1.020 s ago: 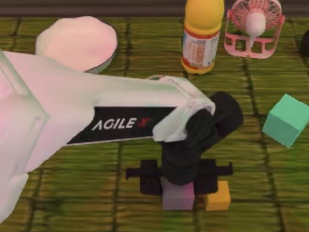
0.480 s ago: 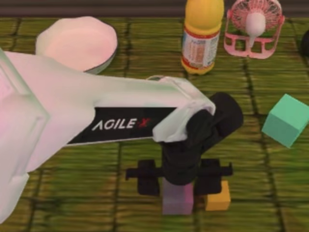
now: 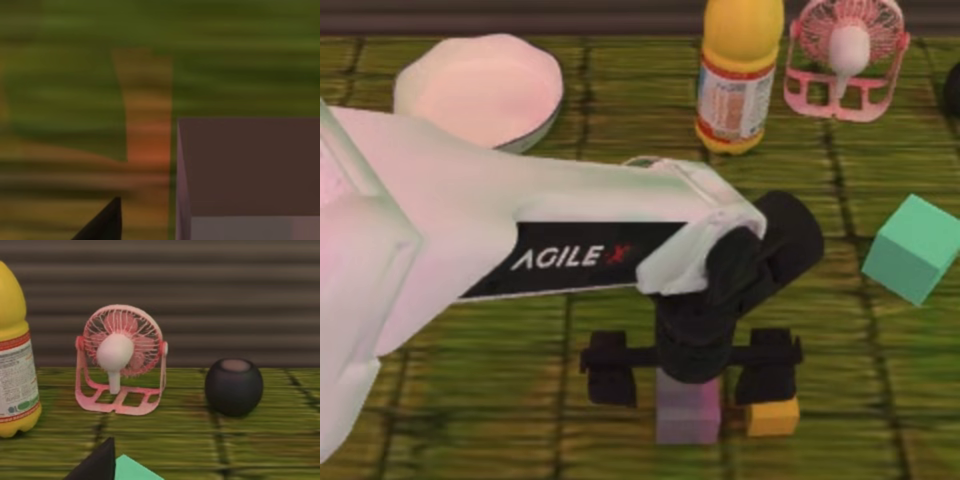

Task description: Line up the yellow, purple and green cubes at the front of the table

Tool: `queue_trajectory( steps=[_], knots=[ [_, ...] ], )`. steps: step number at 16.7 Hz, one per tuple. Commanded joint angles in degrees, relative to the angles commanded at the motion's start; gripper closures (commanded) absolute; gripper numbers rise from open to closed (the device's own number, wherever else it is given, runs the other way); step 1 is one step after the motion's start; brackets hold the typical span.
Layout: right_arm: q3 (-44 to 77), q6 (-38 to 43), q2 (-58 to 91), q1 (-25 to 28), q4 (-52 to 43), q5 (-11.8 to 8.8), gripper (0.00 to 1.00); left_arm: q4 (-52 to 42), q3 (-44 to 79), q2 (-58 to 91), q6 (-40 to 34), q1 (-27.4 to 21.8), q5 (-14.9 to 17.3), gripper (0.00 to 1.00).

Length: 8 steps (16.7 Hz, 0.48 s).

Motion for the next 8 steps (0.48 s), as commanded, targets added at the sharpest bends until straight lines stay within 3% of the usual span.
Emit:
queue_trajectory(
  steps=[4,8],
  knots=[
    [0.0,0.0,0.0,0.0,0.0,0.0,0.0,-1.0,0.9,-0.3,-0.1,0.0,0.0,0.0],
    [0.0,0.0,0.0,0.0,0.0,0.0,0.0,-9.1,6.2,-2.5,-0.1,0.3,0.0,0.0]
  ],
)
